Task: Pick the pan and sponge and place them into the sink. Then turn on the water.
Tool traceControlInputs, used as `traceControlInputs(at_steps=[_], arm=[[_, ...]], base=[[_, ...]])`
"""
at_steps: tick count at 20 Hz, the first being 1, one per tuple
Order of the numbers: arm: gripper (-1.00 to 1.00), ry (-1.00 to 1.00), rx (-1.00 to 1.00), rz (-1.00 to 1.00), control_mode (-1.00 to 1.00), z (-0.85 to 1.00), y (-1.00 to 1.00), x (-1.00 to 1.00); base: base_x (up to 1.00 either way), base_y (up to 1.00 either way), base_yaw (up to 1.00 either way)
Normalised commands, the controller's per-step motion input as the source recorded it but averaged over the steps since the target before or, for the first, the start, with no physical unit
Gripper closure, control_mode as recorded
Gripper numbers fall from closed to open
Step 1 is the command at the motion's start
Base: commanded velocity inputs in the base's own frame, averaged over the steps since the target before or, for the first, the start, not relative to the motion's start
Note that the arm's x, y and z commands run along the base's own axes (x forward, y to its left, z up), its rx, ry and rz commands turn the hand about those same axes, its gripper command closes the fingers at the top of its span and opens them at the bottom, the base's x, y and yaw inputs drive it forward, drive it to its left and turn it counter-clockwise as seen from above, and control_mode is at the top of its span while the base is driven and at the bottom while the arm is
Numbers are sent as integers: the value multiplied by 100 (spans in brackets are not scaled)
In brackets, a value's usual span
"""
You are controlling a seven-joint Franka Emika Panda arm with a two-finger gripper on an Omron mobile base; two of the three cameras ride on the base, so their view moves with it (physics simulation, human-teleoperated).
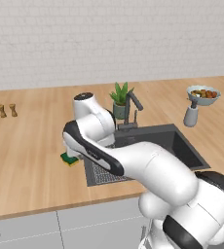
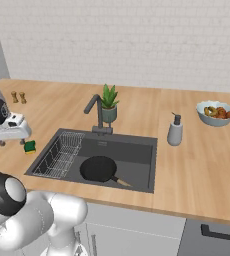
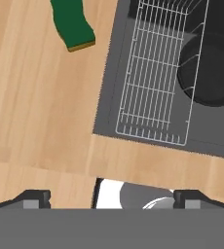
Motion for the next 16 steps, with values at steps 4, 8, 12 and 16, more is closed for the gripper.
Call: traceControlInputs(at_steps=[4,8,12,16], arm=[[-100,0,0,2,-100,-21,24,64],[-100,3,0,0,-100,-18,40,55],[-100,10,-1,0,-100,-13,39,39],[-100,11,0,1,-100,-18,28,39]], base=[[0,0,0],[0,0,0],[0,0,0],[0,0,0]])
